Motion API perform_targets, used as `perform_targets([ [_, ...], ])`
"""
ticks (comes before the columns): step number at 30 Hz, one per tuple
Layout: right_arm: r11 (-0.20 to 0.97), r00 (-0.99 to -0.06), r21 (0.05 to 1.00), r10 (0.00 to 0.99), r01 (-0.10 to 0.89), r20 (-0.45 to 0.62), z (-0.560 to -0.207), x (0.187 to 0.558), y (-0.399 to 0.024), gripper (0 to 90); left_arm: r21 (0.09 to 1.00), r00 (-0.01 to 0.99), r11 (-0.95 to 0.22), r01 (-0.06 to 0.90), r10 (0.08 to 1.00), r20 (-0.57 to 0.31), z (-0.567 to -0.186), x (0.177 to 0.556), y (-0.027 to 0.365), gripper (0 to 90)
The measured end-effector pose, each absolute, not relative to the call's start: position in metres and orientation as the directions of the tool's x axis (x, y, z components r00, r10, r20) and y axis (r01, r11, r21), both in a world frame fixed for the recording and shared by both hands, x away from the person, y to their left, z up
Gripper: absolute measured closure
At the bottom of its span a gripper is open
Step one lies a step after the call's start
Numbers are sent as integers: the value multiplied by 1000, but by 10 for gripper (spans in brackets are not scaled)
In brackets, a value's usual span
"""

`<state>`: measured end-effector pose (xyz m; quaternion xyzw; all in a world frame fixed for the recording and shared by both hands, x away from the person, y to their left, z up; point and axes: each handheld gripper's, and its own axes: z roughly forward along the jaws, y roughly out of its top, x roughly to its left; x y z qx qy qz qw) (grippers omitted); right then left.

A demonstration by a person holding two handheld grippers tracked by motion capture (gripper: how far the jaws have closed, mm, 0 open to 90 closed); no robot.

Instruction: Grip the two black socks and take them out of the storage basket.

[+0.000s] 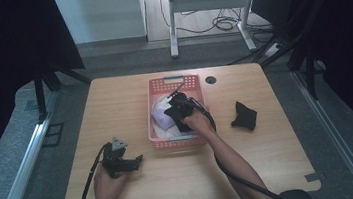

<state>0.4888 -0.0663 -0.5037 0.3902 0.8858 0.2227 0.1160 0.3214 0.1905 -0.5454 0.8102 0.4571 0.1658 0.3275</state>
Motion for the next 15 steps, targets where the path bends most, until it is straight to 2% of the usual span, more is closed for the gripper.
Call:
perform_targets([
  [2, 597, -668, 487, 743, 637, -38, -501, 487, -66, 825, 682, 527, -367, 632, 849, -31, -545, 321, 191, 102],
  [6, 584, -665, 511, 746, 631, -31, -494, 486, -69, 832, 682, 527, -367, 632, 849, -31, -545, 321, 191, 102],
  [10, 517, -655, 580, 754, 630, 39, -480, 483, -80, 832, 683, 528, -368, 631, 849, -30, -546, 322, 191, 102],
  [15, 487, -661, 628, 748, 608, 61, -463, 478, -88, 834, 683, 527, -368, 631, 849, -30, -546, 322, 191, 102],
])
